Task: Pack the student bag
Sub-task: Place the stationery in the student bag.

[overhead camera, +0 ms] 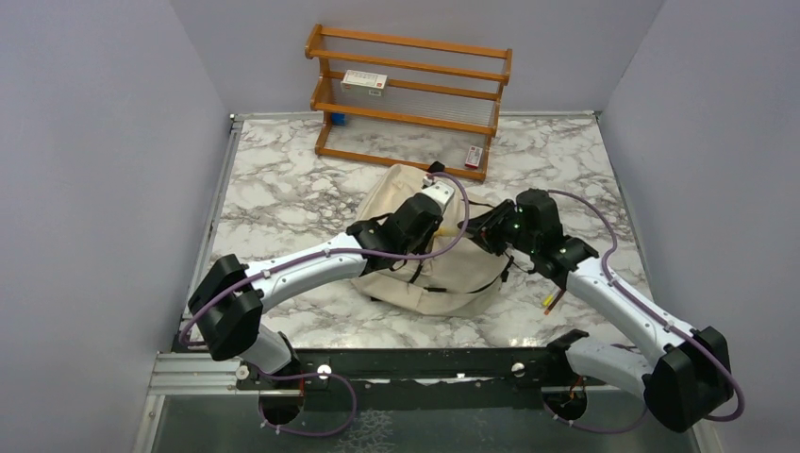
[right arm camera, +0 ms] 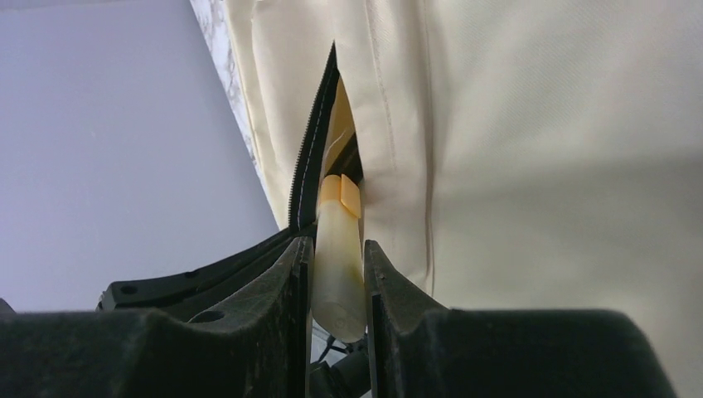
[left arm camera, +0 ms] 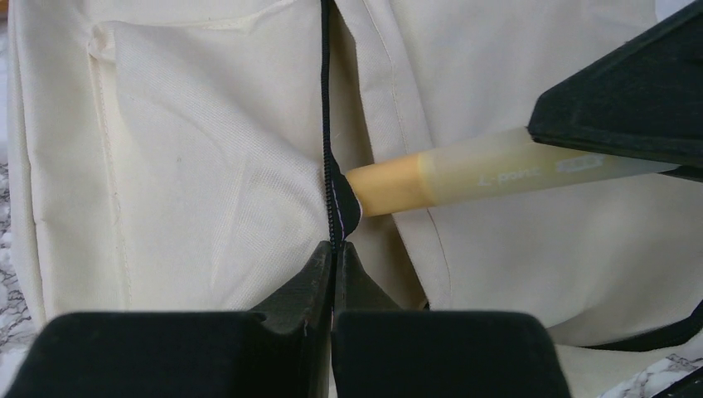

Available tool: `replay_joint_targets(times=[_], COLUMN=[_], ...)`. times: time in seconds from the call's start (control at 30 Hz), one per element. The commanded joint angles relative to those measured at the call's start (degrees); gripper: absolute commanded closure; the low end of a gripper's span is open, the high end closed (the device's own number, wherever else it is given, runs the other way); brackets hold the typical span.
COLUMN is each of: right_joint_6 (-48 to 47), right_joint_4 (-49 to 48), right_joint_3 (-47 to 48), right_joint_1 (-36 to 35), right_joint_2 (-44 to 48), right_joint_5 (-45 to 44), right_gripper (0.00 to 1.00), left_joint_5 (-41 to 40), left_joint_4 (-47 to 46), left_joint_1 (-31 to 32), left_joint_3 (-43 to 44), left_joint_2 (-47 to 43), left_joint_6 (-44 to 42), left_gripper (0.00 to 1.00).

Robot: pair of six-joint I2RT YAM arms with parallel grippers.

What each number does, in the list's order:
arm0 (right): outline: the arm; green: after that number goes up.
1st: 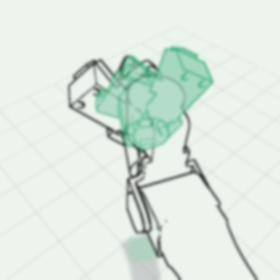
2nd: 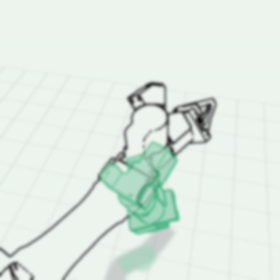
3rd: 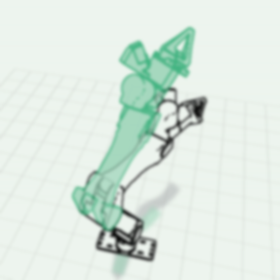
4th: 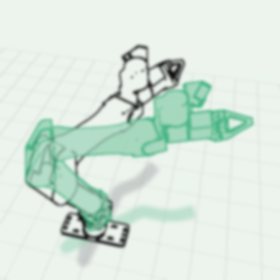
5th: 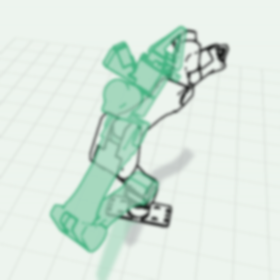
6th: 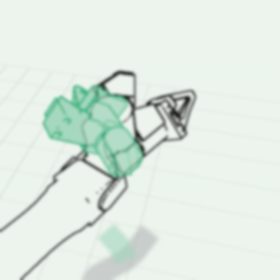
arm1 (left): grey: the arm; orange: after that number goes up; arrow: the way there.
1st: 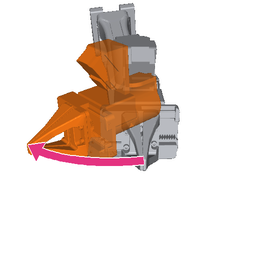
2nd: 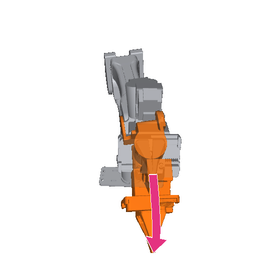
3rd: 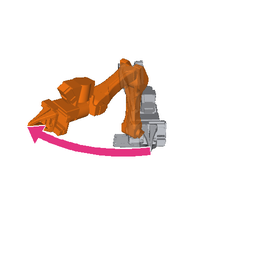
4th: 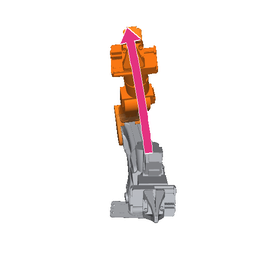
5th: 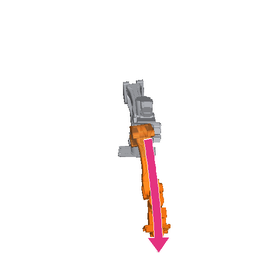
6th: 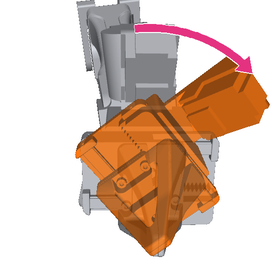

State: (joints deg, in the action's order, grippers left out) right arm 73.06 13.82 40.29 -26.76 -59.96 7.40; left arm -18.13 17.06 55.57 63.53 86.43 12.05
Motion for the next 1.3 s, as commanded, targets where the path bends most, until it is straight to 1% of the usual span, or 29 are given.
replay_joint_targets(times=[0.0, 0.1, 0.27, 0.43, 0.57, 0.8, 0.9, 0.93, 1.0, 1.13, 1.2, 1.27], right_joint_6=[3.02, 4.16, 4.55, 4.00, 5.20, 5.44, 4.06, 3.39, 1.64, -1.69, -2.53, -3.90], right_joint_4=[-8.24, -14.04, -19.34, -27.77, -32.76, -39.23, -39.95, -39.26, -37.62, -32.85, -30.94, -29.21], right_joint_3=[-1.14, -1.99, -1.47, -2.30, -2.85, -0.85, 1.20, 2.06, 3.04, 2.55, 1.82, 1.54], right_joint_1=[0.07, 0.13, 0.13, -0.20, -1.19, -3.71, -4.79, -4.93, -4.96, -4.97, -4.96, -4.96], right_joint_2=[-1.47, -3.62, -9.55, -16.41, -20.52, -27.18, -30.33, -31.40, -32.87, -32.13, -30.80, -29.37], right_joint_5=[2.58, 4.75, 7.03, 9.81, 11.16, 11.96, 12.28, 12.38, 12.23, 8.87, 7.38, 6.43], right_gripper=[0.99, 1.00, 0.99, 1.00, 0.99, 0.99, 0.99, 0.96, 0.82, 0.65, 0.58, 0.54], left_joint_5=[2.98, 3.72, 3.94, 4.67, 4.52, 4.98, 4.84, 4.46, 3.27, -0.62, -1.86, -2.25], left_joint_4=[-2.95, -2.97, -2.98, -3.17, -3.34, -3.91, -3.88, -3.95, -3.83, -3.52, -3.55, -3.53], left_joint_1=[0.15, 0.15, 0.15, 0.15, 0.15, 0.15, 0.15, 0.15, 0.15, 0.07, -0.01, -0.24], left_joint_3=[3.34, 3.61, 3.71, 4.23, 4.24, 4.02, 3.68, 3.44, 2.87, 0.31, -1.09, -2.10], left_joint_2=[-3.94, -4.08, -4.54, -4.43, -4.34, -4.47, -4.58, -4.68, -4.83, -6.14, -6.76, -6.89], left_joint_6=[2.24, 2.57, 4.31, 6.94, 8.03, 8.42, 8.42, 8.49, 8.68, 10.30, 11.05, 11.55], left_gripper=[1.00, 1.00, 1.00, 1.00, 1.00, 1.00, 1.00, 1.00, 1.00, 1.00, 1.00, 1.00])
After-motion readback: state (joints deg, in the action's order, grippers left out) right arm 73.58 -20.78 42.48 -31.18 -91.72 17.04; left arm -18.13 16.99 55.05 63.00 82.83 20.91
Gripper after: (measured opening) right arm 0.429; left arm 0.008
